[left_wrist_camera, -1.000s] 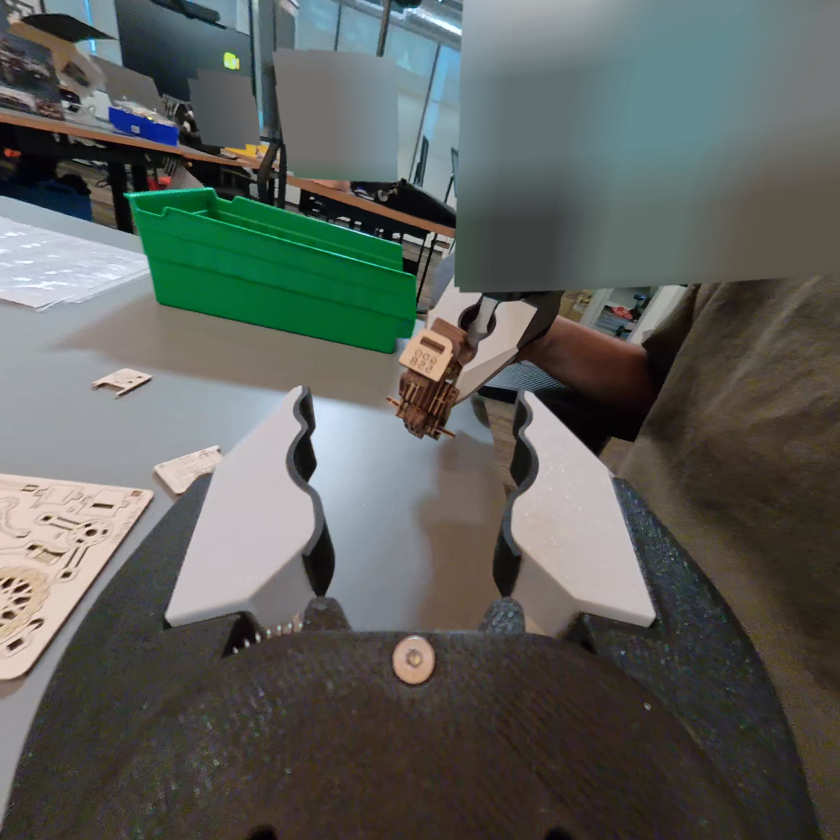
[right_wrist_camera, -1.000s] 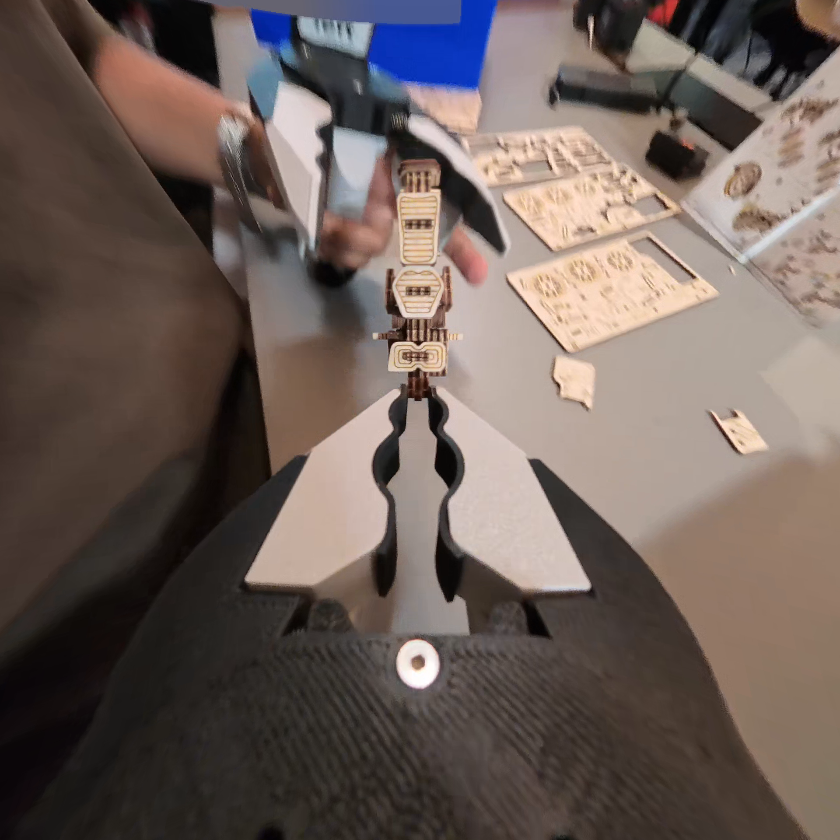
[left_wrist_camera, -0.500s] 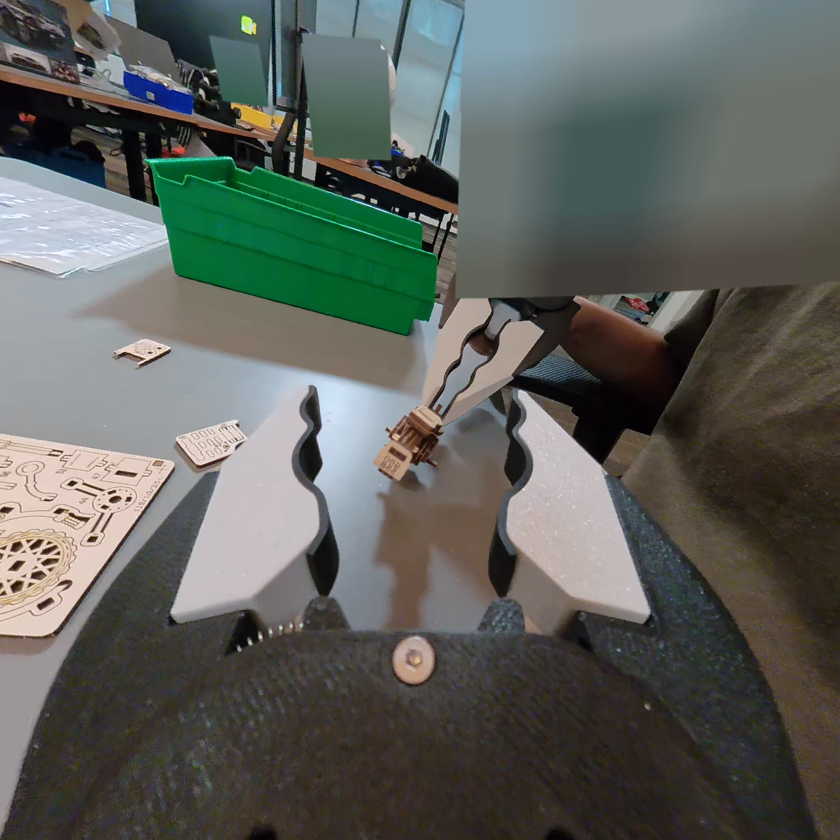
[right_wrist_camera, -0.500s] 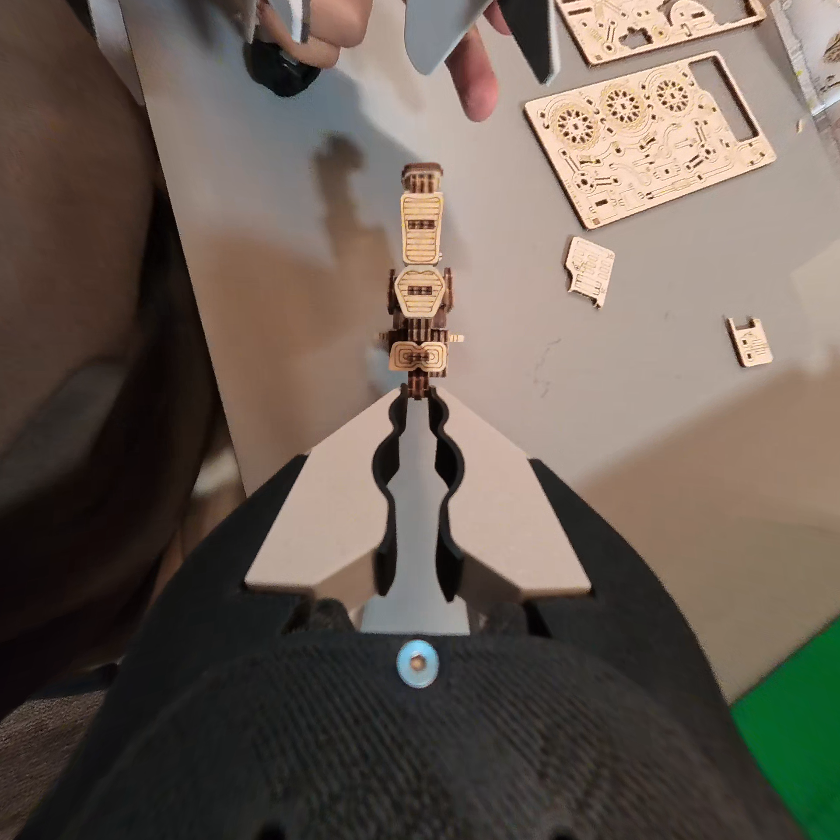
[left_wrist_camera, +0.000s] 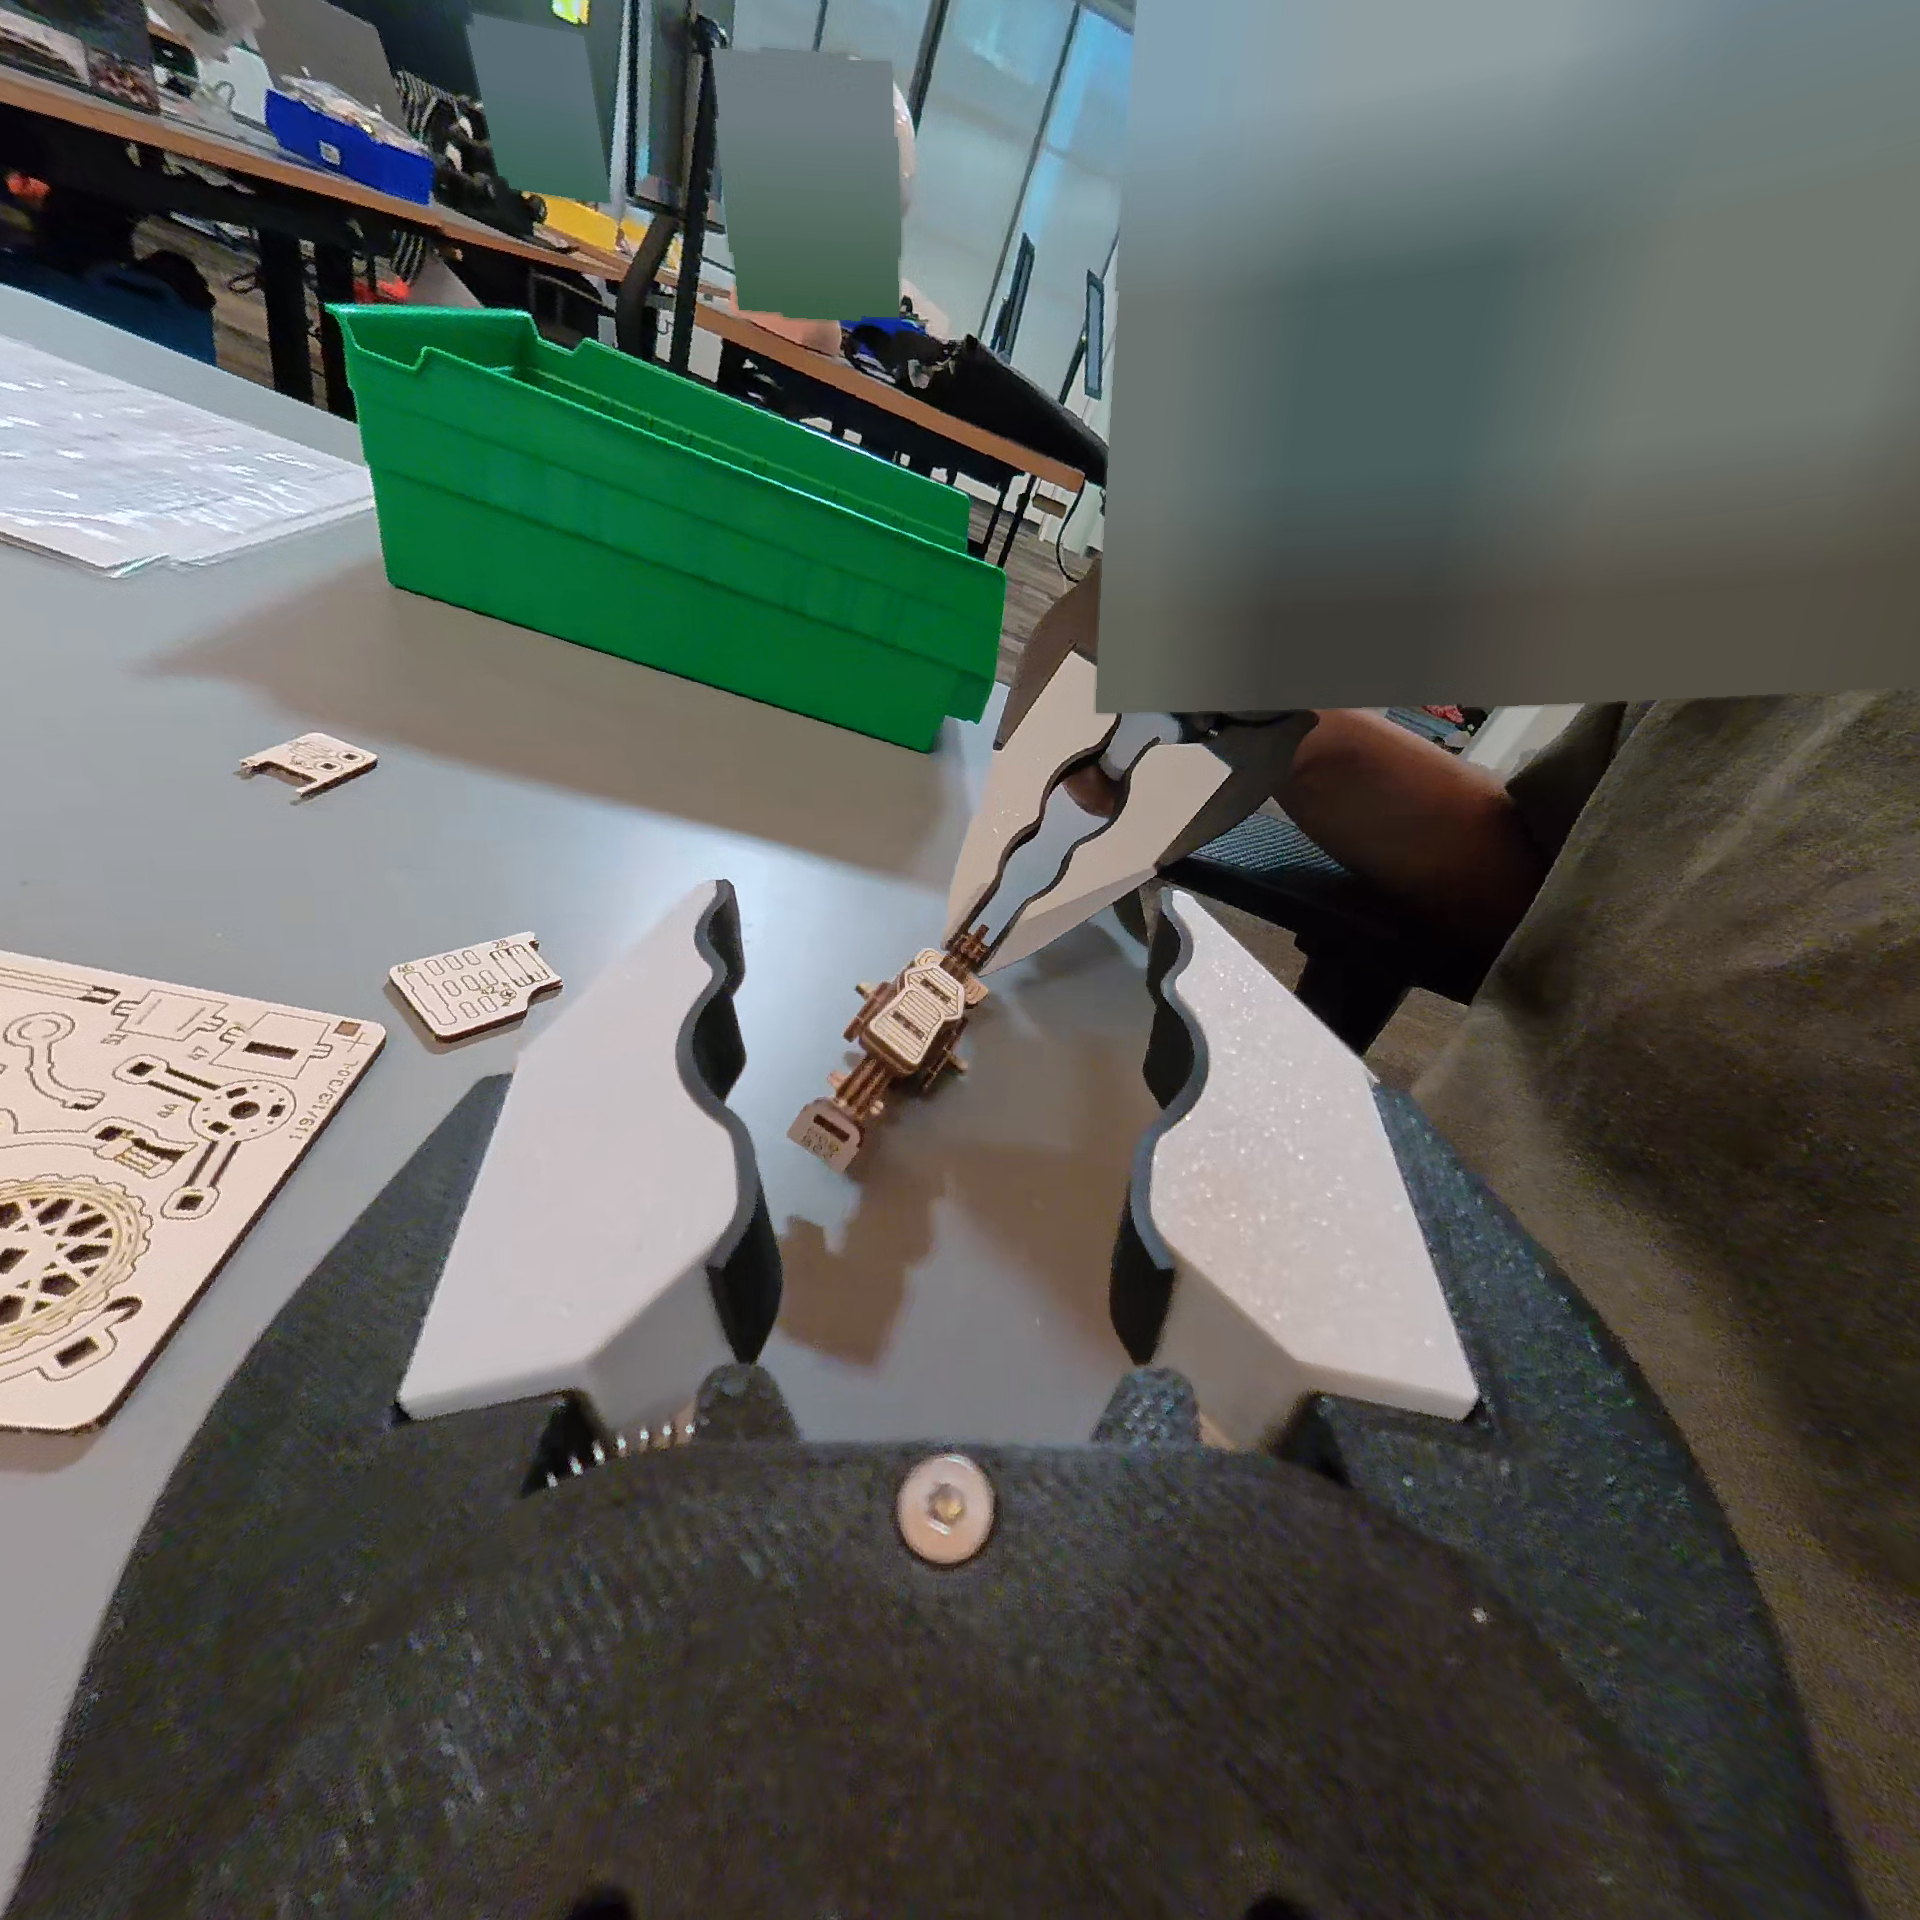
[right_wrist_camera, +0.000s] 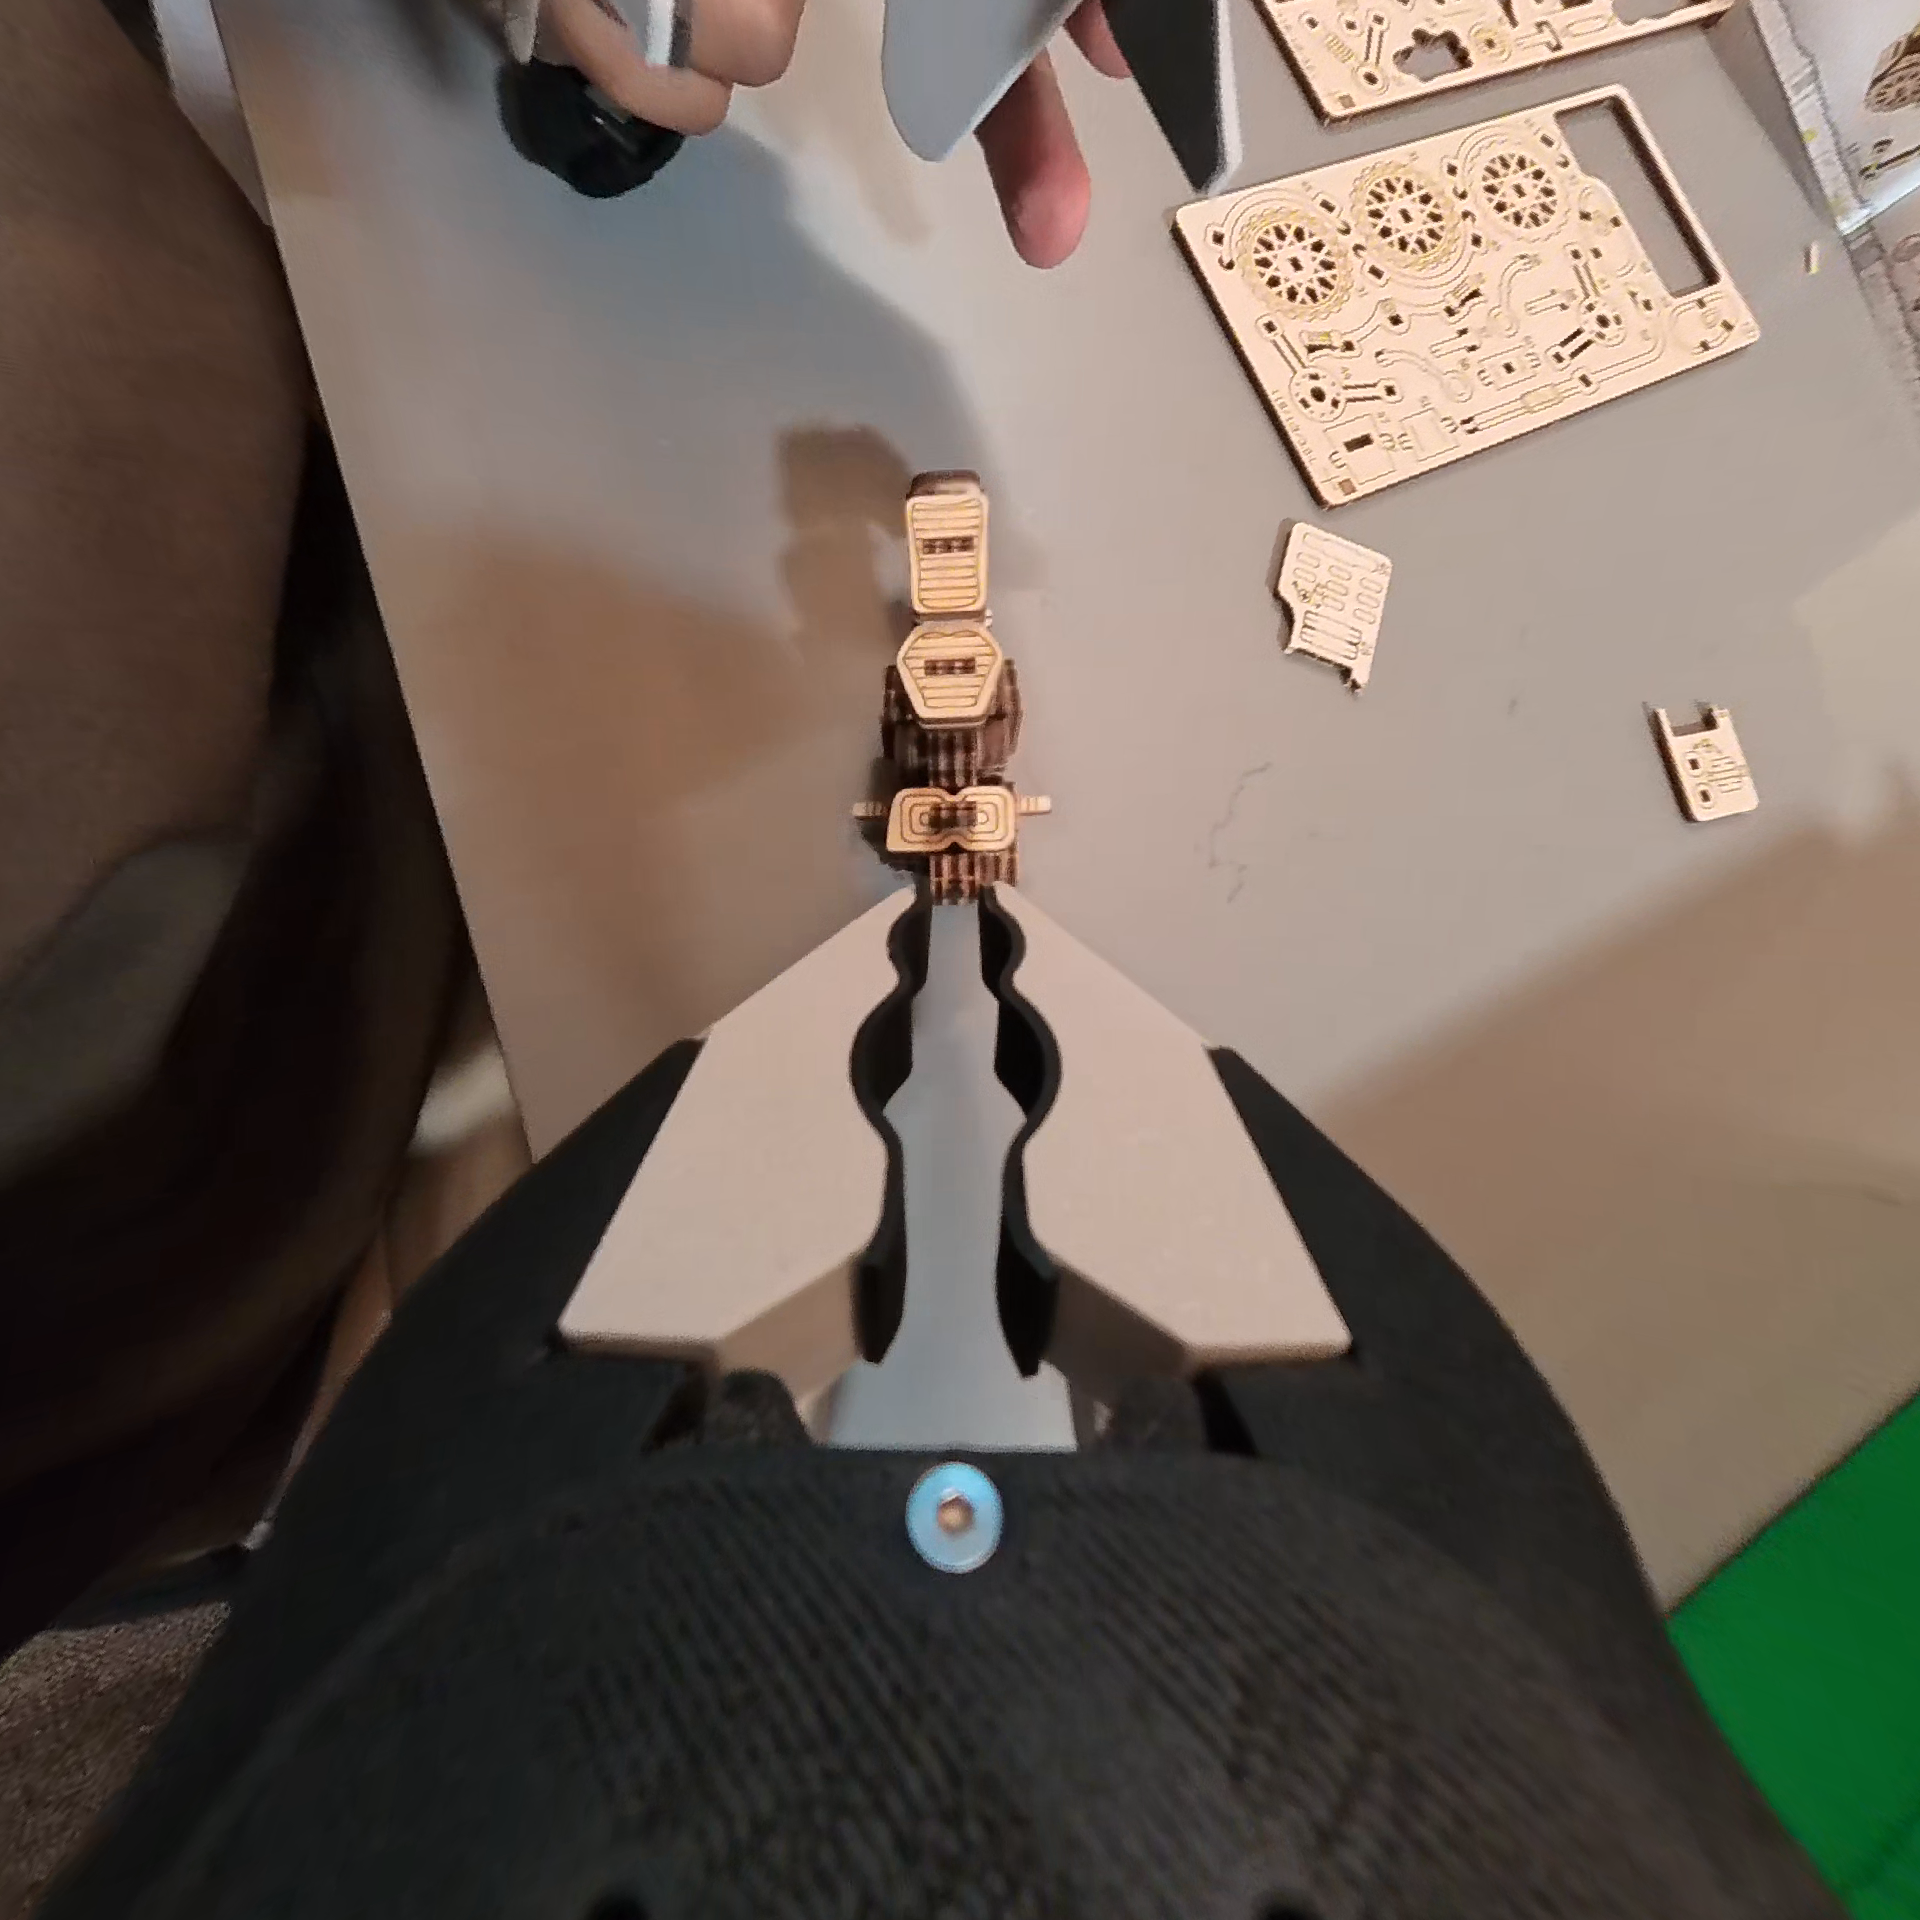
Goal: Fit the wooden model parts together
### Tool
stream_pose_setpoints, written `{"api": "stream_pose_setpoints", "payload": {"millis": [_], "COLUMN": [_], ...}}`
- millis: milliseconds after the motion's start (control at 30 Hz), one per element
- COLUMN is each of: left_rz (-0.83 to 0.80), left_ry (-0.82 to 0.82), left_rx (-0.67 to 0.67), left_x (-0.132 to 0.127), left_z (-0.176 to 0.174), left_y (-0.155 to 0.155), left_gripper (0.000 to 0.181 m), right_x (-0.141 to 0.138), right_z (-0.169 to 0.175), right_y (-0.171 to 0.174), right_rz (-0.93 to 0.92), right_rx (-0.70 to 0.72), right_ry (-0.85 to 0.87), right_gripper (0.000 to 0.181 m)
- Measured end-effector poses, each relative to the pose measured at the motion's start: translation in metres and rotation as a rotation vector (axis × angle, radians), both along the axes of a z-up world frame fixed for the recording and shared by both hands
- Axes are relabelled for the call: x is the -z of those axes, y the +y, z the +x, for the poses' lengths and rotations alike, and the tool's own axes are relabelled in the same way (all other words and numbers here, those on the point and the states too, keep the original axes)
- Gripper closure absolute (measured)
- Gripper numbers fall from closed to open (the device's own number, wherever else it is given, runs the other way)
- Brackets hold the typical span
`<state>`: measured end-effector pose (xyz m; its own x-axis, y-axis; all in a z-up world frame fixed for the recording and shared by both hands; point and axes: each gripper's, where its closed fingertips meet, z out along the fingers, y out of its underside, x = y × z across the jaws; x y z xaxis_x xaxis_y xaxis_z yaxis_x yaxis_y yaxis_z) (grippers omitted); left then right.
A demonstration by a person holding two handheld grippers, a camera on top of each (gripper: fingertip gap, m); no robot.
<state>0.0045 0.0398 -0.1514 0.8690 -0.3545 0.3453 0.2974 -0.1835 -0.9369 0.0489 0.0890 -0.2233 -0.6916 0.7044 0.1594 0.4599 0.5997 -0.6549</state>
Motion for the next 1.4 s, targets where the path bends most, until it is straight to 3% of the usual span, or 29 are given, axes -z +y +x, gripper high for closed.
{"api": "stream_pose_setpoints", "payload": {"millis": [33,733,933,1000,1133,1400], "left_rz": [0.0,-0.005,-0.001,0.002,0.082,0.173], "left_ry": [-0.002,-0.031,-0.044,-0.053,-0.063,-0.11], "left_rx": [-0.001,-0.011,-0.015,-0.015,0.032,-0.159], "left_x": [0.0,0.001,0.0,-0.001,-0.012,-0.022], "left_z": [0.0,-0.005,-0.006,-0.008,-0.004,-0.056], "left_y": [0.0,0.001,0.0,0.0,-0.007,-0.013], "left_gripper": [0.105,0.108,0.113,0.115,0.111,0.116], "right_x": [0.0,-0.004,-0.036,-0.05,-0.07,-0.059], "right_z": [-0.001,-0.005,-0.012,-0.021,-0.03,-0.042], "right_y": [0.001,0.006,0.012,0.021,0.033,0.044], "right_rz": [0.002,-0.037,-0.196,-0.266,-0.375,-0.448], "right_rx": [0.005,0.026,0.073,0.146,0.24,0.311], "right_ry": [0.003,0.034,0.158,0.239,0.369,0.362], "right_gripper": [0.174,0.16,0.157,0.141,0.133,0.13]}}
